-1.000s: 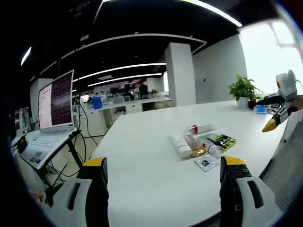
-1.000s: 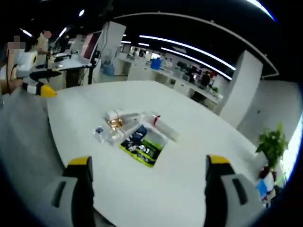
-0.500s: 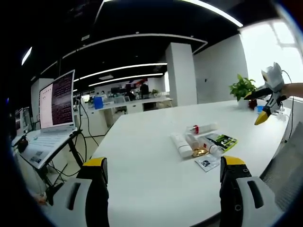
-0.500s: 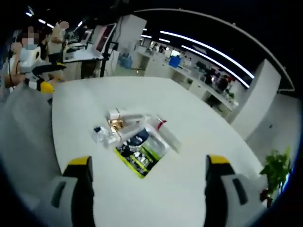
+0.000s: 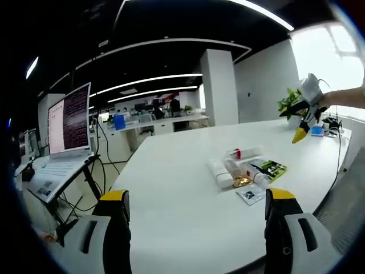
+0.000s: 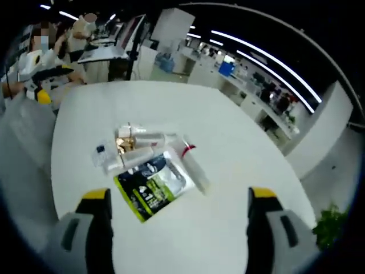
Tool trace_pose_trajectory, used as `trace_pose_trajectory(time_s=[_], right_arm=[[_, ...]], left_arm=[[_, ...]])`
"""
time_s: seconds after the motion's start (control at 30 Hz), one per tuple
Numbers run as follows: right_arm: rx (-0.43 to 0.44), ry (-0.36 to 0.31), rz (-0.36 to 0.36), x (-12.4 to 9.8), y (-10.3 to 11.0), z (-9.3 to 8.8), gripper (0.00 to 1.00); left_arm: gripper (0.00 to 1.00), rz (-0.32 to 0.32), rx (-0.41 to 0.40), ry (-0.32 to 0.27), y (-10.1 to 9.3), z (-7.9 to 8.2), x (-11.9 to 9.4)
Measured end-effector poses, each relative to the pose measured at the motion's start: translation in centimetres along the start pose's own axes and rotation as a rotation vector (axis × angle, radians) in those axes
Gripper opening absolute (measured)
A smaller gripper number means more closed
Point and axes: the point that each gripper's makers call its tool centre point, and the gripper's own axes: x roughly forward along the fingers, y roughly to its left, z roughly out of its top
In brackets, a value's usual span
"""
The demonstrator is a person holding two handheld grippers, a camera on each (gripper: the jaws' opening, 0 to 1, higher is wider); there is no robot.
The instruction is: Arrange the skincare products in the storage area until every visible bottle or jar stands upright without overlapping.
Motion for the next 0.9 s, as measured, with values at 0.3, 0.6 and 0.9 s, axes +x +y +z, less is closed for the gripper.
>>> trace_pose_trajectory(time_s=[0.3, 0.6, 0.9], right_arm=[[-0.067, 0.061, 0.078, 3.7, -2.8, 0.1, 0.98], [-0.147, 0.143, 0.166, 6.8, -5.5, 1.0, 0.9], [-0.231, 0.232, 0.268, 9.9, -5.5, 0.8, 0.79]], left_arm=[[0.97, 0.005, 0.001, 0.013, 0.0, -0.1, 0.0], [0.97, 0.008, 0.005, 0.031, 0.2, -0.5, 0.1], [0.97, 0.012, 0.007, 0.041, 0.2, -0.5, 0.1]])
